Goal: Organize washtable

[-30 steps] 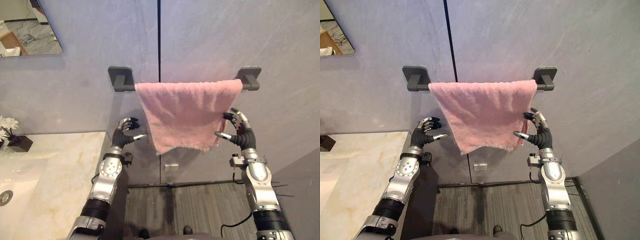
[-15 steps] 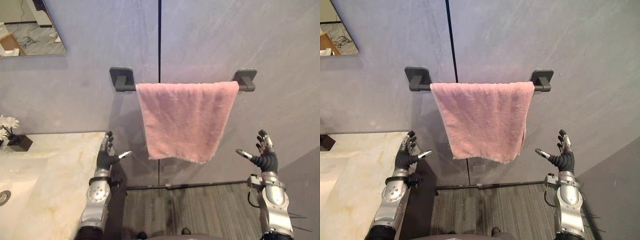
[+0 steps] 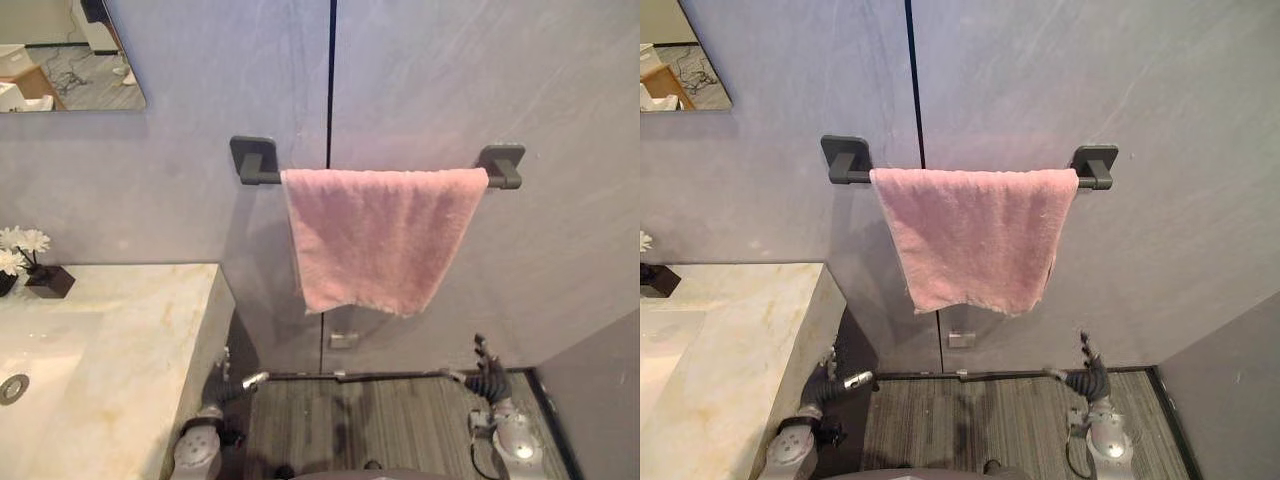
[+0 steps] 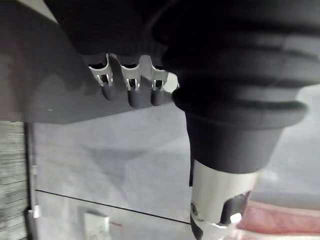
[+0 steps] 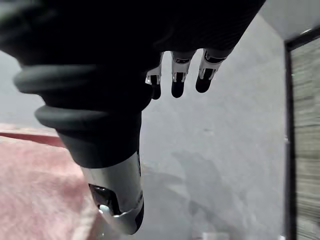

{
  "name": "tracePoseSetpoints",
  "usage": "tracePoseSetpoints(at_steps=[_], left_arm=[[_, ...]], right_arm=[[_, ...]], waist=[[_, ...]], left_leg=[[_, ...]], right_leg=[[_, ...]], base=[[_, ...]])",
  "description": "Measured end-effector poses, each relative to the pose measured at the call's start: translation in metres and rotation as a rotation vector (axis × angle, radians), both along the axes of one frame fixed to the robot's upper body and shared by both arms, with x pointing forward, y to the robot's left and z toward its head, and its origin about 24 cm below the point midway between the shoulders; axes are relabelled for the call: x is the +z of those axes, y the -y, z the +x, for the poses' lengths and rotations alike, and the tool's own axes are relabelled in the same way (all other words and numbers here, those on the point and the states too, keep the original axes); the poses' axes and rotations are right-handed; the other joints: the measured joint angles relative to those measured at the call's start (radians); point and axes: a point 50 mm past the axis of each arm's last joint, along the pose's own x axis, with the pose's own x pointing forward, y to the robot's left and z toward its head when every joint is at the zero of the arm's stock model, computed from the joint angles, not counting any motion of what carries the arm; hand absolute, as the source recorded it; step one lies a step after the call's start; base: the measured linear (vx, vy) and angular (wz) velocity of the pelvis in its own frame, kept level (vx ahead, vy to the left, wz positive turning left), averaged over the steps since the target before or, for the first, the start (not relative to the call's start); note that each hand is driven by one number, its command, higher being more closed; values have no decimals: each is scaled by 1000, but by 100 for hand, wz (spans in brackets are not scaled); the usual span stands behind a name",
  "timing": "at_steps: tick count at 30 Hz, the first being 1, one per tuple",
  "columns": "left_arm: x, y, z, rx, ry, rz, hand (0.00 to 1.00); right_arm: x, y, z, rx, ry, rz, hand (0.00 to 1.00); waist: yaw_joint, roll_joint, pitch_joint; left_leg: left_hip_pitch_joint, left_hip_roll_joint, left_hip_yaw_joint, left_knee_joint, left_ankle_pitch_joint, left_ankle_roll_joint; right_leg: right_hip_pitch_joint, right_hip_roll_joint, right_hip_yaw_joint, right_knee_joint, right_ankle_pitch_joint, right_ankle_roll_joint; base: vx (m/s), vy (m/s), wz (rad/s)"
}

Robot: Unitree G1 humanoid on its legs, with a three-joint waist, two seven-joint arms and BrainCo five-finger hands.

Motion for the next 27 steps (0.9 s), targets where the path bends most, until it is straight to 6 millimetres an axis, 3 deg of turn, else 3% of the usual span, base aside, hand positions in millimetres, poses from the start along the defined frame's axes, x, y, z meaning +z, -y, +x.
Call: tracePoseSetpoints(at_steps=[6, 8, 14, 18, 20, 21, 22, 24, 25, 26, 27], left_arm=[[-20, 1, -35, -12, -147, 19, 0], [-27, 2, -47, 9, -193, 6, 0], [-31, 4, -65, 54, -233, -10, 0], [-21, 1, -45, 55, -155, 4, 0], [-7, 1, -22, 73, -46, -2, 0], [-5, 1, -20, 75, -34, -2, 0], [0, 1, -10, 68, 2, 0, 0], [3, 0, -4, 62, 24, 12, 0], [4, -3, -4, 83, 27, 15, 0], [3, -3, -5, 90, 27, 9, 0], [3, -2, -5, 93, 27, 7, 0]], right_arm=[[-21, -2, -32, 34, -154, -18, 0], [-26, -2, -46, 33, -205, -14, 0], [-34, -10, -61, 65, -265, 9, 0], [-34, -20, -52, 112, -253, 21, 0], [-31, -22, -38, 121, -214, 18, 0], [-30, -23, -36, 125, -210, 19, 0], [-28, -27, -34, 139, -193, 26, 0], [-27, -32, -36, 137, -185, 44, 0], [-27, -35, -35, 136, -176, 59, 0], [-25, -35, -33, 134, -166, 60, 0], [-24, -34, -30, 127, -153, 64, 0]], waist=[[5, 4, -1], [18, 11, 0], [33, 17, 0], [59, -1, 17], [76, 23, 41], [79, 24, 45], [81, 15, 55], [83, 8, 50], [93, -15, 43], [102, -21, 41], [112, -34, 43]], left_leg=[[14, 3, 11, 0, -7, -6], [17, 6, 17, -1, -17, -10], [23, 15, 37, 1, -31, -8], [-135, 38, 46, 250, -137, -18], [-283, 93, 29, 433, -195, -11], [-290, 97, 29, 437, -195, -11], [-327, 97, 3, 471, -194, -12], [-385, 96, -43, 524, -190, -17], [-428, 99, -62, 558, -181, -31], [-449, 104, -69, 577, -177, -39], [-469, 115, -78, 589, -158, -52]], right_leg=[[-3, 1, -1, 41, -28, -2], [-4, 3, 3, 56, -40, -8], [-23, 3, 3, 105, -82, -6], [-135, -2, 13, 273, -135, -14], [-234, 30, 39, 387, -175, 3], [-245, 34, 49, 410, -182, 12], [-283, 24, 83, 578, -241, 19], [-264, -7, 132, 719, -292, 56], [-217, -36, 180, 732, -310, 74], [-187, -42, 202, 701, -330, 84], [-145, -24, 224, 634, -378, 89]], base=[[-25, -13, 1], [-43, -14, -7], [-6, -10, -3], [-2, -34, -4], [-63, -46, 9], [-36, -55, 30], [-8, -67, 49], [-17, -208, 77], [-75, -374, 60], [-104, -361, 47], [-198, -386, 36]])
